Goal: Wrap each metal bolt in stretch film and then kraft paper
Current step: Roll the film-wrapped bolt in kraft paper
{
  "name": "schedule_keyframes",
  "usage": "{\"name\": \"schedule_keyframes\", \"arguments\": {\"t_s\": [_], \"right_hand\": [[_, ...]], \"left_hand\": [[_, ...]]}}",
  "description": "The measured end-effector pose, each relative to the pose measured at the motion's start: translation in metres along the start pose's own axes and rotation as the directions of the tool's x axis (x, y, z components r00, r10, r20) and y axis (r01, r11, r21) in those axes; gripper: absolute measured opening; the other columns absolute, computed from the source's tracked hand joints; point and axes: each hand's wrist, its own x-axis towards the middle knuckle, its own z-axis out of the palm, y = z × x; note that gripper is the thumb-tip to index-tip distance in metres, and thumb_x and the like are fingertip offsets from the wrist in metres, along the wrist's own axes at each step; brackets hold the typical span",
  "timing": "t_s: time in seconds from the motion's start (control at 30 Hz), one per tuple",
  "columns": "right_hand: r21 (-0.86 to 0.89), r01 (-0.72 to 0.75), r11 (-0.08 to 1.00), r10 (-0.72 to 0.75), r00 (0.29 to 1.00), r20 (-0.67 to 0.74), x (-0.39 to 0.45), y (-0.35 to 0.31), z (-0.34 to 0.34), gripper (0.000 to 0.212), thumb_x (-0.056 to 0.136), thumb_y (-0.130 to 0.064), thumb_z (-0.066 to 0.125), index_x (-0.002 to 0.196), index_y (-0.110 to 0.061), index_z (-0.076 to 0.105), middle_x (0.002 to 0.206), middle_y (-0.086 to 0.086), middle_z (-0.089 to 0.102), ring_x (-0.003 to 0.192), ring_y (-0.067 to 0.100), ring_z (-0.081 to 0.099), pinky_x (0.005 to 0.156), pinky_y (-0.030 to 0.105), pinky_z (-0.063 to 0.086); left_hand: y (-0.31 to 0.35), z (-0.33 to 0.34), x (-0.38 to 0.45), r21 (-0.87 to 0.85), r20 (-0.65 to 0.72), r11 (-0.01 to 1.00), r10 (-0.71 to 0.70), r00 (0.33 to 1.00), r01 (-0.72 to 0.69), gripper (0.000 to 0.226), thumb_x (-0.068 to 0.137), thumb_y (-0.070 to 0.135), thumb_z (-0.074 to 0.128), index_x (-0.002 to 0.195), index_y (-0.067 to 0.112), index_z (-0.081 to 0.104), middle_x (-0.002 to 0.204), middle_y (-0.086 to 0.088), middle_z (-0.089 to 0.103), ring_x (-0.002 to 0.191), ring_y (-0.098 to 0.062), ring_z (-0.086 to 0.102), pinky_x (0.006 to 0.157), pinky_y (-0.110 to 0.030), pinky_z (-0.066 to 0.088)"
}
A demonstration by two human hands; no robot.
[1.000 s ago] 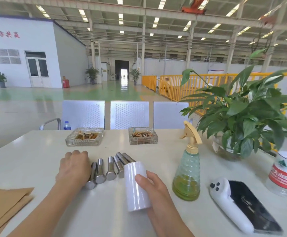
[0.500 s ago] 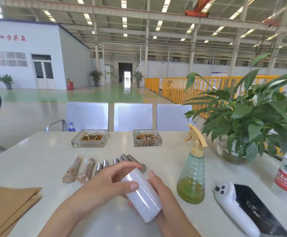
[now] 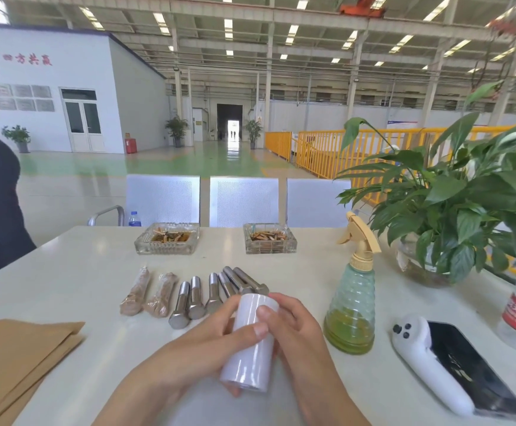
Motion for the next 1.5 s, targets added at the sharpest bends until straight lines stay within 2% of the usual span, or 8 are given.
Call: {"name": "schedule_keyframes", "arguments": {"t_s": [0.2,0.57,0.73,0.87,1.03,1.13,1.3,1.5], "right_hand": [[0.039,0.021,0.999,-0.023,0.998,0.055,-0.001,-0.002,-0.005,0.047,0.076,-0.042,0.084,0.120,-0.028,0.073,0.121,0.006,0.074,0.111,0.030,0.071,0.105,0.059,0.051],[-0.023,0.059,0.998,-0.055,0.989,0.135,-0.007,-0.006,-0.003,0.039,0.081,-0.034,0.076,0.119,-0.040,0.071,0.124,-0.002,0.074,0.118,0.020,0.069,0.097,0.039,0.055],[-0.112,0.091,0.990,-0.071,0.982,0.175,-0.011,-0.008,0.000,0.044,0.082,-0.037,0.074,0.125,-0.043,0.066,0.127,-0.004,0.072,0.119,0.018,0.067,0.106,0.043,0.051],[-0.161,0.117,0.980,-0.085,0.978,0.193,-0.014,-0.008,0.000,0.047,0.082,-0.037,0.074,0.127,-0.043,0.064,0.125,-0.007,0.072,0.115,0.016,0.069,0.101,0.038,0.055],[-0.354,0.229,0.907,-0.244,0.970,0.001,-0.016,-0.005,0.002,0.028,0.084,-0.032,0.082,0.101,-0.050,0.068,0.101,-0.015,0.075,0.086,0.006,0.070,0.073,0.015,0.051],[-0.391,0.268,0.880,-0.298,0.954,-0.018,-0.017,-0.005,0.004,0.016,0.085,-0.036,0.080,0.095,-0.044,0.070,0.091,-0.013,0.076,0.078,0.010,0.071,0.066,0.021,0.053],[-0.309,0.253,0.917,-0.274,0.961,-0.027,-0.018,-0.008,0.009,0.038,0.068,-0.065,0.073,0.091,-0.035,0.066,0.086,-0.005,0.073,0.075,0.021,0.070,0.070,0.046,0.056],[-0.292,0.234,0.927,-0.253,0.967,-0.030,-0.016,-0.010,0.009,0.034,0.074,-0.059,0.073,0.080,-0.028,0.063,0.073,0.005,0.068,0.065,0.022,0.068,0.053,0.035,0.054]], "left_hand": [[-0.009,0.002,0.000,-0.049,-0.092,0.994,0.092,0.992,-0.097,0.053,0.086,0.042,0.077,0.135,0.040,0.057,0.125,-0.004,0.071,0.115,-0.025,0.069,0.092,-0.063,0.055],[-0.025,-0.006,0.006,-0.073,-0.159,0.986,0.137,0.978,-0.150,0.058,0.080,0.036,0.071,0.133,0.053,0.053,0.129,0.011,0.069,0.117,-0.014,0.068,0.085,-0.027,0.058],[-0.033,-0.008,0.018,-0.267,-0.196,0.957,0.060,0.979,-0.113,0.060,0.069,0.039,0.069,0.129,0.045,0.060,0.130,-0.003,0.069,0.120,-0.029,0.067,0.105,-0.059,0.049],[-0.036,-0.006,0.021,-0.342,-0.207,0.933,0.039,0.978,-0.109,0.053,0.072,0.049,0.072,0.123,0.039,0.064,0.125,-0.010,0.071,0.114,-0.032,0.069,0.102,-0.057,0.051],[-0.031,-0.005,0.013,0.047,-0.345,0.977,0.210,0.915,-0.207,0.055,0.080,0.065,0.064,0.131,0.052,0.051,0.118,0.023,0.068,0.107,-0.003,0.068,0.083,-0.018,0.055],[-0.027,-0.002,0.009,0.227,-0.357,0.944,0.310,0.881,-0.241,0.054,0.078,0.072,0.057,0.128,0.053,0.049,0.120,0.033,0.061,0.110,0.009,0.060,0.079,-0.003,0.043],[-0.027,0.000,0.004,0.404,-0.316,0.880,0.391,0.865,-0.250,0.056,0.094,0.075,0.031,0.140,0.047,0.043,0.126,0.027,0.060,0.118,0.005,0.056,0.089,-0.015,0.040],[-0.030,-0.001,0.005,0.521,-0.285,0.819,0.431,0.856,-0.239,0.050,0.098,0.070,0.032,0.141,0.046,0.043,0.111,0.017,0.068,0.109,-0.006,0.064,0.094,-0.035,0.047]]}}
